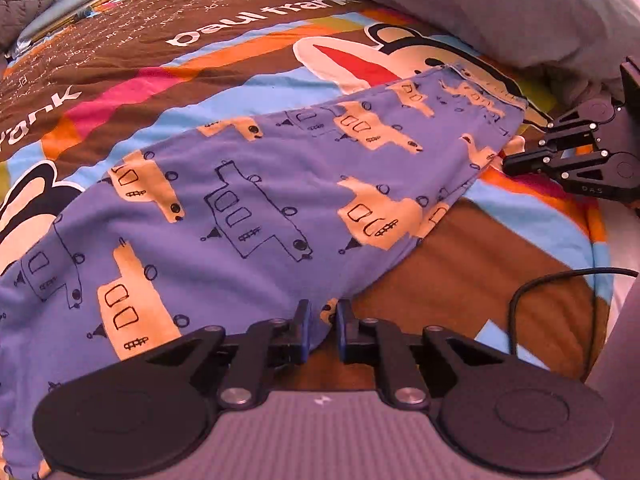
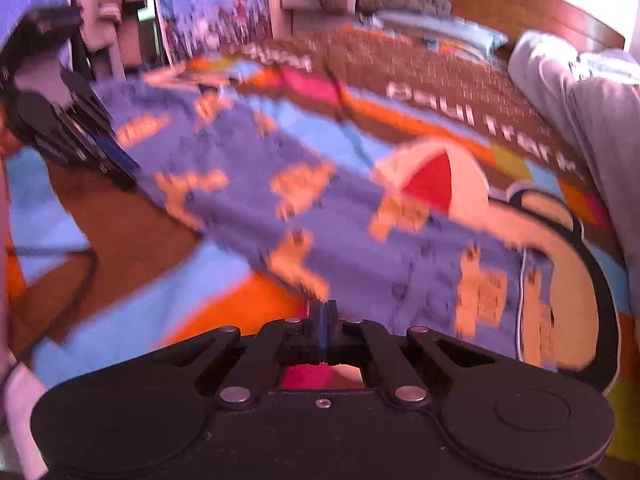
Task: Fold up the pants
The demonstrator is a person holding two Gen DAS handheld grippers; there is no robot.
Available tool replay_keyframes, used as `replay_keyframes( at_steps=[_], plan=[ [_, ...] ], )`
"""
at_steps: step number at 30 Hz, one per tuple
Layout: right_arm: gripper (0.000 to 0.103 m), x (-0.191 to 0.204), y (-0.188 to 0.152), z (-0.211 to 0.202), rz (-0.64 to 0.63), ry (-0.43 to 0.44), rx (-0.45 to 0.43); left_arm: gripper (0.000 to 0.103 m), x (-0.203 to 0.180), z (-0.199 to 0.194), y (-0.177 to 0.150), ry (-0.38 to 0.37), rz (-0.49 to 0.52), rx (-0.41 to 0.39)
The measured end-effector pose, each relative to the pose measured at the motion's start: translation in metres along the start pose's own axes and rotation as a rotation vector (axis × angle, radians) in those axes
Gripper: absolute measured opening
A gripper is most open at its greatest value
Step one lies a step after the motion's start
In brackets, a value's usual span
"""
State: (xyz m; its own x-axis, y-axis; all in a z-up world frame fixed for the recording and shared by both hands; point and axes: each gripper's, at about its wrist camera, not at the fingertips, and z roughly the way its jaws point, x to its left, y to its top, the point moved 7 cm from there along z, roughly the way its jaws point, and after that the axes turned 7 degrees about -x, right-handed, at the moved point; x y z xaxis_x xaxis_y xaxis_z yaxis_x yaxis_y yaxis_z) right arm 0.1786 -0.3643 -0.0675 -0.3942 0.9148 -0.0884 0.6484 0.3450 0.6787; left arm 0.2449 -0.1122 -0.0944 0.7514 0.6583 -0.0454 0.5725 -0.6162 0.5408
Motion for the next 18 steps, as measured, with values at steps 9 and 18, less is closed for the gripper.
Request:
replay_keyframes(
  at_steps=[9,18],
  plan=[
    [0.028,-0.005,0.022,-0.016,0.135,0.062,-0.159,0.061,0.008,-0.007,0.029,0.022,-0.127,-0.022],
    [0.019,0.008,0.020,0.029,0.176,0.133,0.014,0.073,0.038,0.041,0.048,0.290,-0.299,0.051]
  ],
)
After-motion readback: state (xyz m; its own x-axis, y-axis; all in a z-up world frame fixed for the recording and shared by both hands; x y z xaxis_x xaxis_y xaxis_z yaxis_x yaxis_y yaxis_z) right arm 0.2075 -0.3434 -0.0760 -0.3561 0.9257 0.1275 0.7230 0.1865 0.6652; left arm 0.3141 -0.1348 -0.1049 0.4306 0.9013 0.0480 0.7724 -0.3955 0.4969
